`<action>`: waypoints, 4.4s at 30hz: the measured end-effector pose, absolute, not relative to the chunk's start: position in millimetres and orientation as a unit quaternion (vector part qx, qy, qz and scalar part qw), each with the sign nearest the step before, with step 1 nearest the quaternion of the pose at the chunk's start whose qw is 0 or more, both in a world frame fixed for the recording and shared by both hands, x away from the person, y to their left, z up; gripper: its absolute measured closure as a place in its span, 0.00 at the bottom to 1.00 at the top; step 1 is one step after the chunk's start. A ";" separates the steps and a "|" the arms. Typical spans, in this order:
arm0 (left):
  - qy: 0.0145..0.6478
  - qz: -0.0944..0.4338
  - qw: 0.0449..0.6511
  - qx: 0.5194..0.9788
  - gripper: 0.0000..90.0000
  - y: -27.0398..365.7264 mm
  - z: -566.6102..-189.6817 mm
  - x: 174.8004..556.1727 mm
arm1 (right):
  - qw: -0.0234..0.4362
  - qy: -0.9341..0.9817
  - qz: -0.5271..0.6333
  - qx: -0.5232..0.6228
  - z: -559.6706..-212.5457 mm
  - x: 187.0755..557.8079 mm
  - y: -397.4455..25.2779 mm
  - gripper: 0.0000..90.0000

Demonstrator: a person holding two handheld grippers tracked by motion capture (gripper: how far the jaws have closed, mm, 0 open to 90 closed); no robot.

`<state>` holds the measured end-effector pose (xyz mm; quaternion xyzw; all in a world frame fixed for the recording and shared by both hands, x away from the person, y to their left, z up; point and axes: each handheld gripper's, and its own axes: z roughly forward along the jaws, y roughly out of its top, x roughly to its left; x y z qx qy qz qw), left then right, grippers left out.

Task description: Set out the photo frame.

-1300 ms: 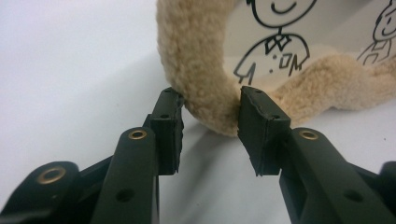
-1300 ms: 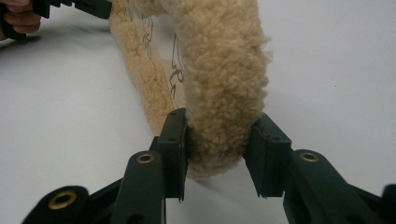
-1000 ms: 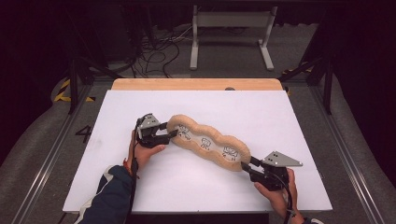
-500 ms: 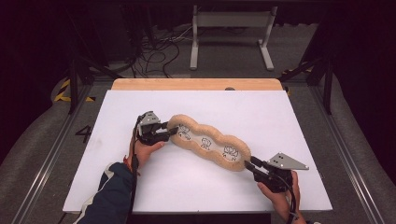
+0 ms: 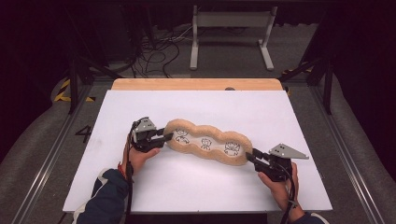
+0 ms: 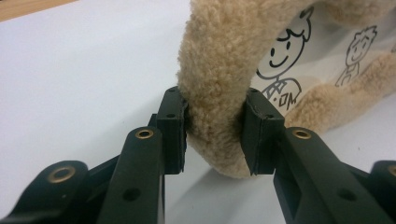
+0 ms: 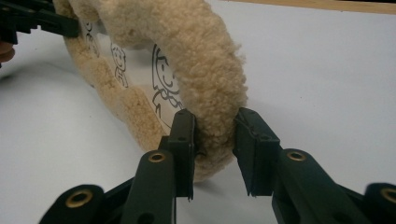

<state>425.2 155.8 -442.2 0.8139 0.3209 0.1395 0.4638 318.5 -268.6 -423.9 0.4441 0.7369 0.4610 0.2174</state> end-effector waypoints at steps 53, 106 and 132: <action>0.307 0.146 0.453 0.824 0.67 180.7 -438.9 371.5 | 0.235 0.757 0.443 0.420 -425.4 334.7 -252.1 0.74; 0.289 0.205 0.408 0.841 0.33 173.2 -441.3 364.3 | 0.231 0.775 0.415 0.417 -426.2 339.3 -255.2 0.43; 0.260 0.169 0.426 0.850 0.07 184.3 -443.8 348.5 | 0.228 0.788 0.422 0.386 -423.3 332.8 -260.1 0.10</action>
